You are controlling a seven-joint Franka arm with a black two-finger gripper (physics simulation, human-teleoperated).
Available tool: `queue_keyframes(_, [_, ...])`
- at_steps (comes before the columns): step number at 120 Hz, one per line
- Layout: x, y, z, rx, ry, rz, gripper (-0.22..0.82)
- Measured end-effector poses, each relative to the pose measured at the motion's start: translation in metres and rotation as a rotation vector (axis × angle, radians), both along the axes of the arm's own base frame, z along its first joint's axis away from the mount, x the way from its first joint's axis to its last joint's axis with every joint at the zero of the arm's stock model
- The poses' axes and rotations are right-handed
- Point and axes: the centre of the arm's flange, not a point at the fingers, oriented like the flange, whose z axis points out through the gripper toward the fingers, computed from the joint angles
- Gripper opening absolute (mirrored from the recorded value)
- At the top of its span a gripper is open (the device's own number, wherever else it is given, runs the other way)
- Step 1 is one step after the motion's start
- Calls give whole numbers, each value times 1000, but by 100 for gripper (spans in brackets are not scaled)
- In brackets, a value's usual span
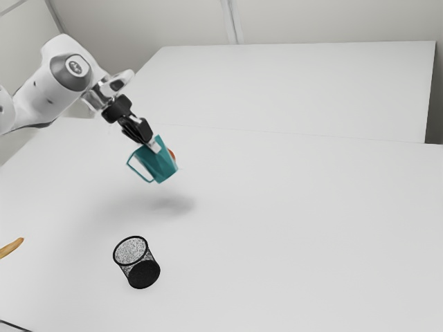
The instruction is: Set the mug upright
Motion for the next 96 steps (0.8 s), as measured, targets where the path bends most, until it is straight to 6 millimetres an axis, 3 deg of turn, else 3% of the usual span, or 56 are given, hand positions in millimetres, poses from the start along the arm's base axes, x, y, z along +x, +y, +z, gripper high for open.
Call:
queue_keyframes(12, [4, -21, 11, 160, -5, -38, -14])
queue_keyframes(28, [11, -42, 9, 312, -26, -54, -16])
queue_keyframes(55, [-3, -70, -27, 451, -30, -37, -17])
queue_keyframes(81, [-17, -75, -71, 497, -53, 30, -18])
queue_keyframes(96, [-18, -77, -85, 499, -79, 72, -18])
